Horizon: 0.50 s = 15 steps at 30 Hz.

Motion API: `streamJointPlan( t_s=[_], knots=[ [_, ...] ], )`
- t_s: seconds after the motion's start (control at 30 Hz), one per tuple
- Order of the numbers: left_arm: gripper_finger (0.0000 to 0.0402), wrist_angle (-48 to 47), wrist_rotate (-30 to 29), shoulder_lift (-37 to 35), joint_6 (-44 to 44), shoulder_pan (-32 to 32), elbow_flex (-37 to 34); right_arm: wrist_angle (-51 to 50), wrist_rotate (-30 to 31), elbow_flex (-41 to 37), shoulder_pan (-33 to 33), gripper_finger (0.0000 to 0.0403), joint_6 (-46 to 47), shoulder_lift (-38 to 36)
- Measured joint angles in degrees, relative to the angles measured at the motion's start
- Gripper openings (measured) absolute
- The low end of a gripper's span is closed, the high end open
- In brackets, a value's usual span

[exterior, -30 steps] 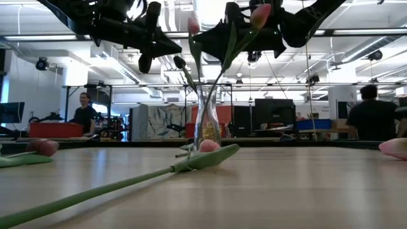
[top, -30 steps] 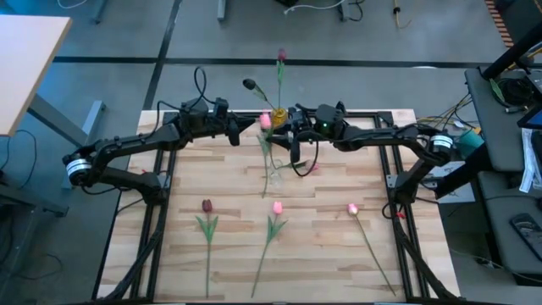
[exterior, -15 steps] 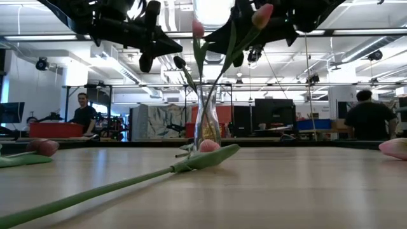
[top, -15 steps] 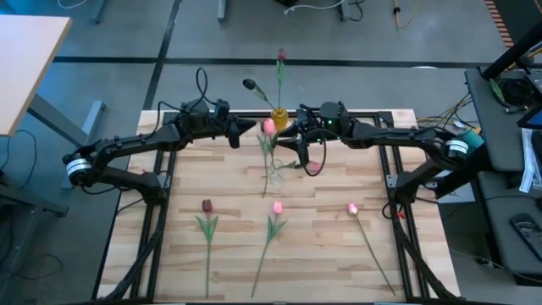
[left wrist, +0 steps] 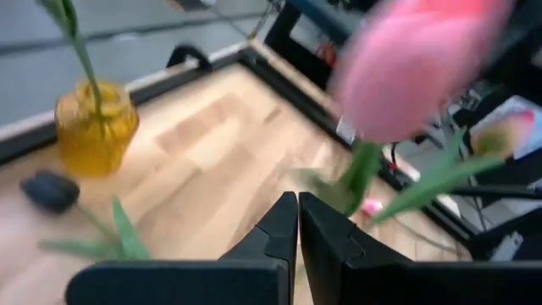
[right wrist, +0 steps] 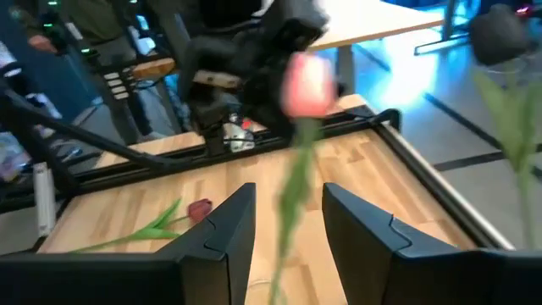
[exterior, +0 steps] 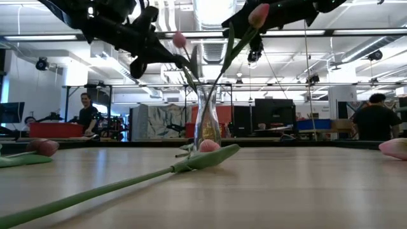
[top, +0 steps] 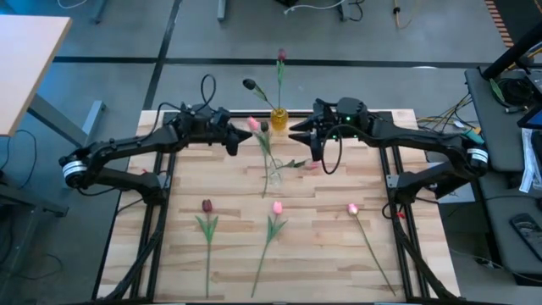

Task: Sort flowers into vase by color
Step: Put the red flower into the yellow transparent vase

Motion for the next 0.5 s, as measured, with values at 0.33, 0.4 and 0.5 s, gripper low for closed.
streamJointPlan(
  t_s=[0.33, 0.4, 0.5],
  knots=[
    [0.0000, -22.49, -9.67, -9.92, -14.11, -13.60, 0.00, -8.59, 1.33, 0.02, -2.62, 0.0068, -0.48, -3.13],
    [0.0000, -26.98, -12.37, -11.25, -20.15, -18.89, 0.00, -9.63, 1.27, 0.02, -3.21, 0.0050, -0.81, -3.15],
    [0.0000, -32.26, -17.87, -12.23, -32.53, -28.40, 0.00, -10.81, 1.23, 0.02, -3.79, 0.0032, -2.06, -3.15]
  ],
)
